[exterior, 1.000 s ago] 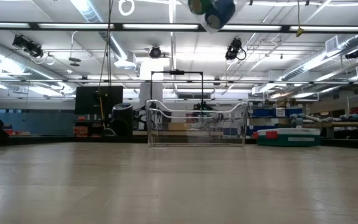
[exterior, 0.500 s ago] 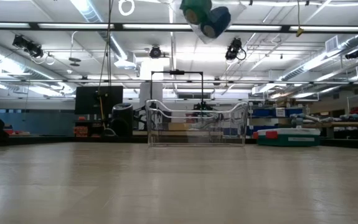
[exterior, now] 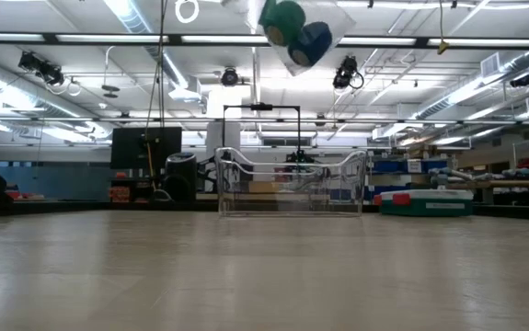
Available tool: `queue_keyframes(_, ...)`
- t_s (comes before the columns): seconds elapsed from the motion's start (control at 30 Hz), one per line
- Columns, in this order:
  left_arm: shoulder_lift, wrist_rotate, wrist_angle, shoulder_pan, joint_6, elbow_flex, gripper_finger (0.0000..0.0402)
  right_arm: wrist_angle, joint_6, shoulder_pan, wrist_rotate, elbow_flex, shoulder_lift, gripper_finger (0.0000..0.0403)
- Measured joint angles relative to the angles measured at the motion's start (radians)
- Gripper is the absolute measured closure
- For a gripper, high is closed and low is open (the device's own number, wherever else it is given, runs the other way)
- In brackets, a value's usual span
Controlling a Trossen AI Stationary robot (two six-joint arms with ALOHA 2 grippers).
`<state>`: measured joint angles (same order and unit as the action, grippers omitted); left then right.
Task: Roll bandage
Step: Close the transparent zip bag
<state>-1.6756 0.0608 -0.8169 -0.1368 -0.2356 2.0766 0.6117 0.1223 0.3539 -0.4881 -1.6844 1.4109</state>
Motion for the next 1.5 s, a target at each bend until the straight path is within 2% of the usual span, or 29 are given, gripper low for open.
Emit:
queue_keyframes(0.17, -0.001, -0.091, -0.002, -0.001, -0.007, -0.001, 0.0383, 0.021, -0.058, 0.021, -0.024, 0.000, -0.014, 0.0402)
queue_keyframes(0.3, -0.001, -0.146, 0.001, -0.009, -0.034, -0.001, 0.0383, 0.009, -0.106, 0.030, -0.097, -0.002, -0.016, 0.0392)
queue_keyframes(0.57, -0.001, -0.149, 0.023, -0.049, -0.168, -0.001, 0.0373, 0.008, -0.181, 0.037, -0.114, -0.001, -0.033, 0.0335)
queue_keyframes(0.73, -0.001, -0.152, 0.048, -0.056, -0.134, -0.001, 0.0373, 0.012, -0.176, 0.021, -0.117, -0.002, -0.070, 0.0306)
queue_keyframes(0.87, -0.001, -0.255, 0.072, -0.053, 0.009, -0.001, 0.0376, 0.096, -0.174, 0.032, -0.107, -0.001, -0.068, 0.0300)
queue_keyframes(1.03, 0.000, -0.398, 0.103, -0.056, 0.022, -0.001, 0.0375, 0.116, -0.183, 0.059, -0.130, -0.001, -0.069, 0.0302)
queue_keyframes(1.17, 0.001, -0.353, 0.089, -0.058, -0.047, 0.000, 0.0375, 0.104, -0.184, 0.048, -0.215, -0.002, -0.062, 0.0301)
queue_keyframes(1.5, 0.001, -0.322, 0.090, -0.060, -0.073, 0.001, 0.0374, 0.063, -0.194, 0.025, -0.180, -0.001, -0.056, 0.0300)
